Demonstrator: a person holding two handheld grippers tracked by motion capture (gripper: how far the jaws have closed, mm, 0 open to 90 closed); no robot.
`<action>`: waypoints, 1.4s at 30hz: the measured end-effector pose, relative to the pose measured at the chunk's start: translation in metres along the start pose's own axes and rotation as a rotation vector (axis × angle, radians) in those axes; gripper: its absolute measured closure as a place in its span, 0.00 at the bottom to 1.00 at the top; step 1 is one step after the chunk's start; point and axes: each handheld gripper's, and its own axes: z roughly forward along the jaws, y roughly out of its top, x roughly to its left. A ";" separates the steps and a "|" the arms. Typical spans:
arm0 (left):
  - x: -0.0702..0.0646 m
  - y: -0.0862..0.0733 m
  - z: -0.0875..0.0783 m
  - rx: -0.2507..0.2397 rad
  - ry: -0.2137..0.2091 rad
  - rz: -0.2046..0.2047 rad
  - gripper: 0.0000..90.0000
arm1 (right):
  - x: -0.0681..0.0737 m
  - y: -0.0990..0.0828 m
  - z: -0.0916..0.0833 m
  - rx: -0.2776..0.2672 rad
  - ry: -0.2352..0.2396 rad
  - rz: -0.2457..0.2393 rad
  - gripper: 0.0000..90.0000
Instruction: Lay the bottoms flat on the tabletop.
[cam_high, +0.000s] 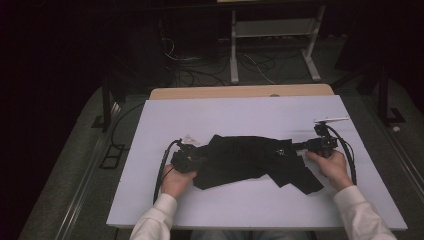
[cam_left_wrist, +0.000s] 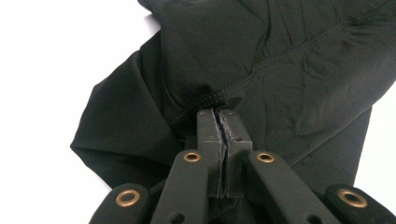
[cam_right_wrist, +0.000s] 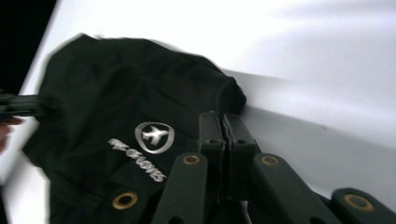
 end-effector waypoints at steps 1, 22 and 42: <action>-0.001 0.001 0.000 -0.008 -0.001 -0.002 0.97 | 0.002 0.002 -0.003 -0.027 -0.009 -0.017 0.96; -0.012 0.059 0.028 -0.097 -0.030 -0.052 0.58 | -0.038 0.004 -0.067 -0.217 -0.283 0.005 0.97; 0.042 0.107 0.115 0.093 -0.342 -0.457 0.76 | -0.053 -0.002 -0.066 -0.220 -0.247 0.069 0.97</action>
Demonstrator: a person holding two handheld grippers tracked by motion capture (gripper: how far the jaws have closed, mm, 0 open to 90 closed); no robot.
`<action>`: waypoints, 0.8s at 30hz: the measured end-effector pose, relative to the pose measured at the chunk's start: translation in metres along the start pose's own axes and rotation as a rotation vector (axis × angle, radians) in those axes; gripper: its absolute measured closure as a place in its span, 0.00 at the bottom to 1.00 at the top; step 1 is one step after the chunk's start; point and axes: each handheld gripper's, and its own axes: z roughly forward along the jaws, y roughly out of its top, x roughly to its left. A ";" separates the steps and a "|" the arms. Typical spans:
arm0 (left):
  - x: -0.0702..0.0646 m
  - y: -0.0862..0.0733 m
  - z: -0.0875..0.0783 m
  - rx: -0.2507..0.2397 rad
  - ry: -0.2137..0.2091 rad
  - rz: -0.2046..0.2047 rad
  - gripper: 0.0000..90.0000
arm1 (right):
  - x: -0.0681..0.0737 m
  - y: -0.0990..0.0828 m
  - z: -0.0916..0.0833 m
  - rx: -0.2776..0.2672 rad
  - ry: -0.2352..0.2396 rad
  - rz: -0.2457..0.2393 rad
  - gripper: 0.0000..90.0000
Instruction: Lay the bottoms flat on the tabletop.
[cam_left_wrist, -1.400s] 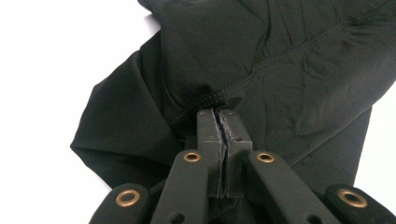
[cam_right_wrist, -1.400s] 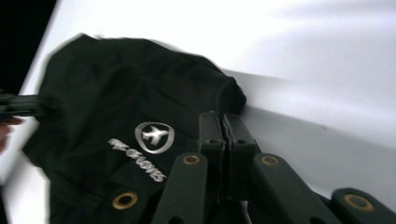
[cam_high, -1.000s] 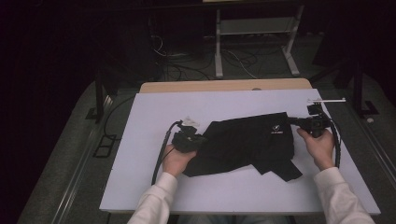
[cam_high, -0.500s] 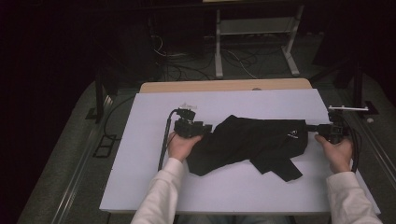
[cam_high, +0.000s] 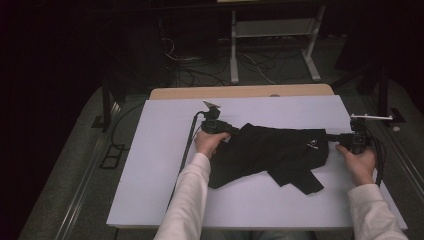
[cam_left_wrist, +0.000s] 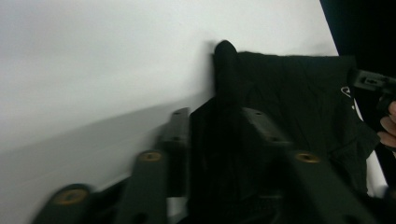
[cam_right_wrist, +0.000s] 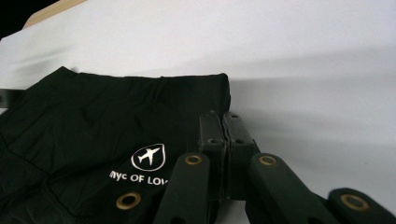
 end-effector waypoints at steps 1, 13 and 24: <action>0.001 0.000 0.003 0.021 -0.030 -0.014 0.78 | 0.001 0.000 0.000 -0.001 0.002 0.001 0.97; -0.012 0.006 -0.026 -0.110 0.096 0.126 0.98 | 0.008 0.003 -0.003 -0.045 0.076 -0.008 0.97; -0.021 0.006 -0.088 -0.260 0.220 0.261 0.98 | 0.045 0.030 0.021 -0.059 0.188 -0.092 0.97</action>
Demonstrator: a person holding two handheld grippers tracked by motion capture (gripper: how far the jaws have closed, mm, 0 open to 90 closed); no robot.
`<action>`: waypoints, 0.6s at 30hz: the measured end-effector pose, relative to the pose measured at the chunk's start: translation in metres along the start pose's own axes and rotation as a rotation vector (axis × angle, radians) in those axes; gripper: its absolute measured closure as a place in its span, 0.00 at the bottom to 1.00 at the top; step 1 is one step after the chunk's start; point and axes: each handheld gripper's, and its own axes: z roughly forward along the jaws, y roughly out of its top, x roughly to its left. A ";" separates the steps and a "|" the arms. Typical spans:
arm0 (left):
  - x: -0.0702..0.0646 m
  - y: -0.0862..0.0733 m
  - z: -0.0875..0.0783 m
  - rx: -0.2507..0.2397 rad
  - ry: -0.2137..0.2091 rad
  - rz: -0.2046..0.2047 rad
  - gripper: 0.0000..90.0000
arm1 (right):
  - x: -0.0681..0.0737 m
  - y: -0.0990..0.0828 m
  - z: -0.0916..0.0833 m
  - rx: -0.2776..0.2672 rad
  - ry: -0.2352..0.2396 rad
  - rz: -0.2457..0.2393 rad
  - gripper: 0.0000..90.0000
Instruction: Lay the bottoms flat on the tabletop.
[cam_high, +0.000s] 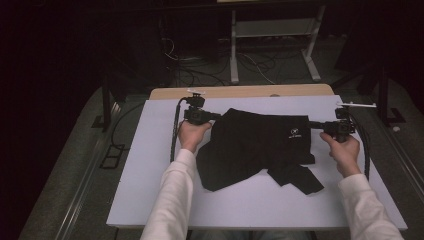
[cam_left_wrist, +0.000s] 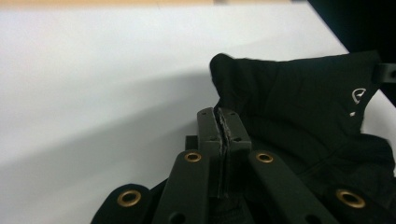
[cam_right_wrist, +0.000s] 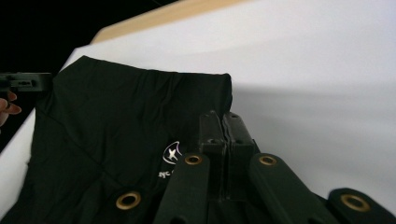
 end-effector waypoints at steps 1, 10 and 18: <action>0.001 0.001 -0.005 -0.024 0.013 0.005 0.98 | 0.002 0.006 0.004 0.000 0.013 -0.002 0.97; 0.030 0.010 -0.025 -0.167 0.030 -0.054 0.98 | 0.017 0.070 0.031 -0.064 0.107 0.001 0.97; 0.059 0.013 -0.029 -0.238 0.034 -0.138 0.98 | 0.025 0.106 0.058 -0.065 0.126 0.022 0.97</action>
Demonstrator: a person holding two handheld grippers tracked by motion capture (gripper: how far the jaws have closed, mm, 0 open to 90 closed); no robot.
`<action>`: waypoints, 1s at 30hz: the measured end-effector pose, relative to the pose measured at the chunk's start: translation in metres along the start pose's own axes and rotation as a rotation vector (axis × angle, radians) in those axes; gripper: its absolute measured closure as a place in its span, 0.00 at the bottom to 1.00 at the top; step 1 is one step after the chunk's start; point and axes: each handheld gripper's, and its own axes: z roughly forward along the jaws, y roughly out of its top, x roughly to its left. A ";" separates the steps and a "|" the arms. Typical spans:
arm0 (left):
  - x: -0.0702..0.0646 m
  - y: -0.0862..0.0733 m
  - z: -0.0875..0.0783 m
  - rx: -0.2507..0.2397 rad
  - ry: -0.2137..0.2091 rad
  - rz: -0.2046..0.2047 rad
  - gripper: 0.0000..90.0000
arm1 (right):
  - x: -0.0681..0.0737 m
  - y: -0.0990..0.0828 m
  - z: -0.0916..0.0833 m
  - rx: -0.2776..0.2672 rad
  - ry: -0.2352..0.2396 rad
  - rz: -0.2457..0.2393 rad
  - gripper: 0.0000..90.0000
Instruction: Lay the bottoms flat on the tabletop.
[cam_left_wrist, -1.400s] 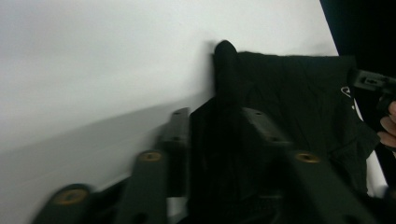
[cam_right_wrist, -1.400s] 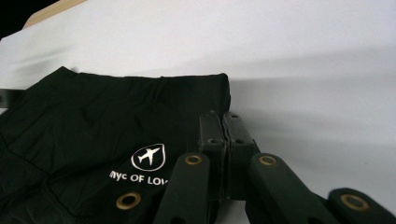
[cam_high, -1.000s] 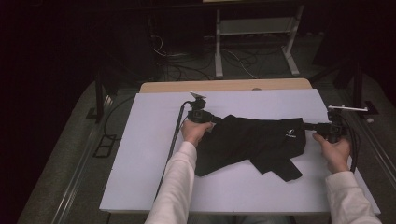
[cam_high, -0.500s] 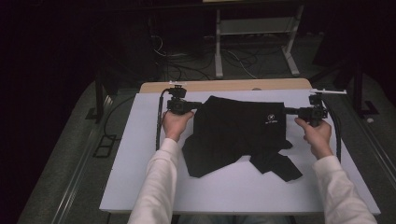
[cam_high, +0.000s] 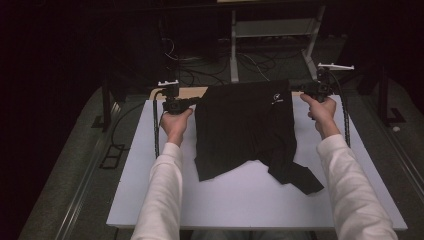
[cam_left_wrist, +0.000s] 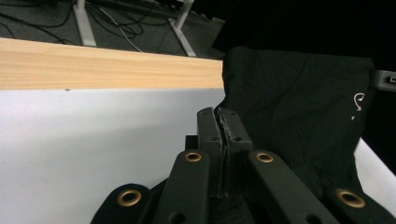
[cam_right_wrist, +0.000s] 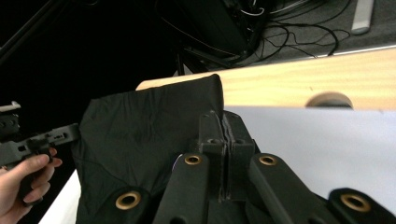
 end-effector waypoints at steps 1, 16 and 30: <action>0.003 0.001 0.000 -0.009 0.001 -0.008 0.98 | 0.001 0.003 0.004 0.007 -0.004 0.002 0.97; 0.013 0.029 0.003 -0.011 0.040 -0.004 0.98 | 0.019 0.033 0.032 0.060 -0.074 -0.042 0.96; -0.014 0.069 0.003 -0.034 0.029 0.083 0.98 | 0.031 0.055 0.019 -0.016 -0.097 -0.058 0.97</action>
